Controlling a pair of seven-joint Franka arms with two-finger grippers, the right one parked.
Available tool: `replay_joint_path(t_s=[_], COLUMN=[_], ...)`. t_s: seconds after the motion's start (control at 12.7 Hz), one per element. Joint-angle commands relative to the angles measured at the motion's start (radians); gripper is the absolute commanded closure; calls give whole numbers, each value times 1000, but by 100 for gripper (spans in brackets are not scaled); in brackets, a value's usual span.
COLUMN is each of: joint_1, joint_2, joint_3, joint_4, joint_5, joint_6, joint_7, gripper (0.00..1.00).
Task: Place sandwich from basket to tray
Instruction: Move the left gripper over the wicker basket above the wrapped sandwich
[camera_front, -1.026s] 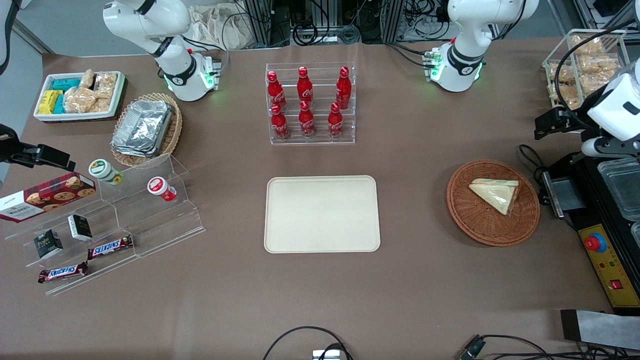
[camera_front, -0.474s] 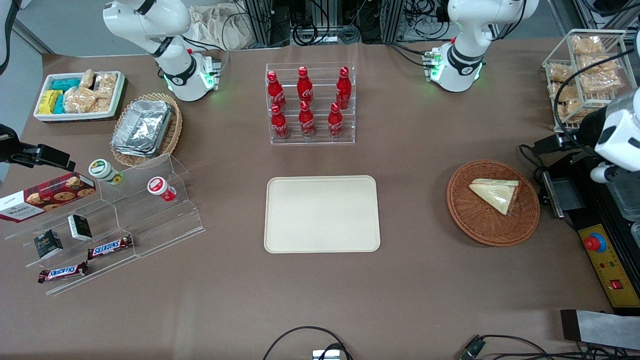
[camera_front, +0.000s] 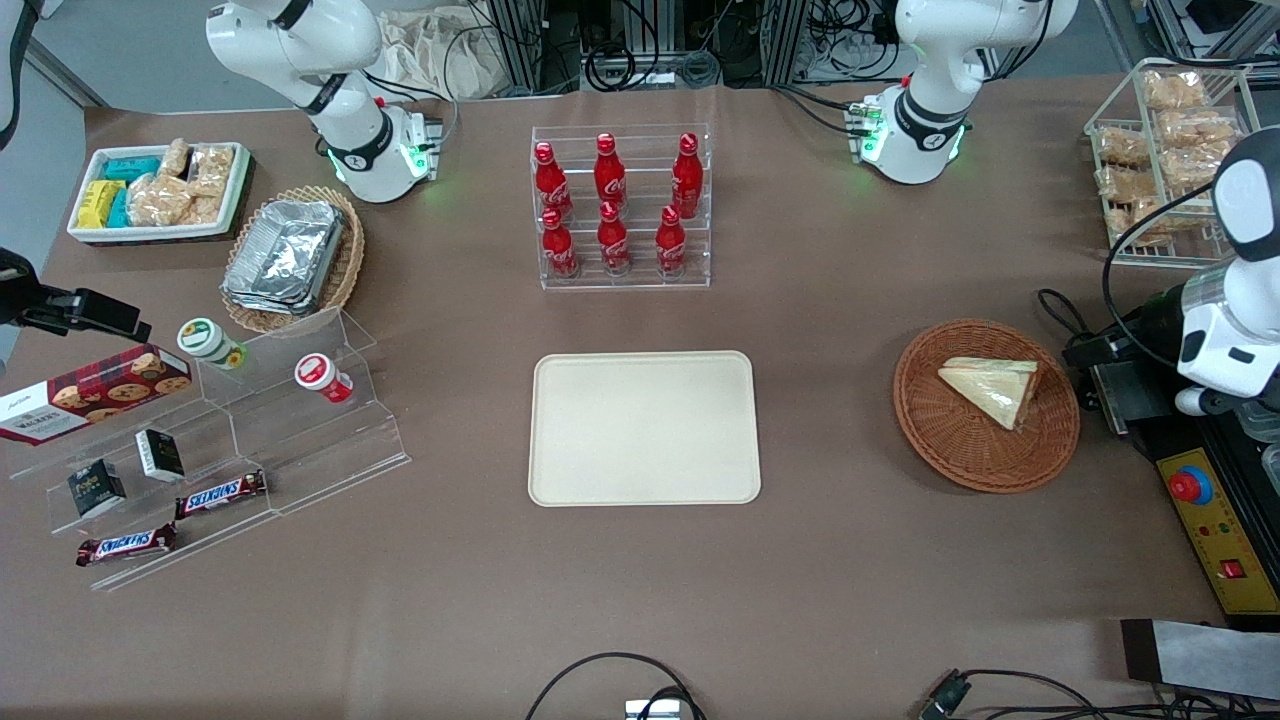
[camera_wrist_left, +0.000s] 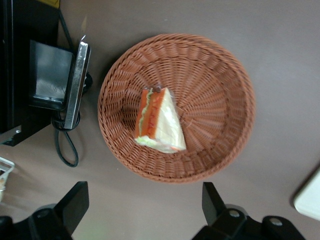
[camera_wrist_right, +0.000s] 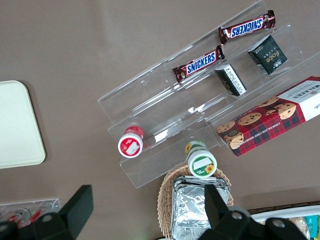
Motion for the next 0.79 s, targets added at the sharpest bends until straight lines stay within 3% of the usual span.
replay_joint_path(t_s=[0.0, 0.16, 0.71], joint_1=[-5, -7, -10], joint_2=[-94, -118, -114], joint_3=[0, 0, -3], joint_4=[-183, -288, -446], joint_5=[-12, -18, -25], joint_6=[148, 265, 501], joint_7=[-96, -162, -232], gripper=[0, 0, 0])
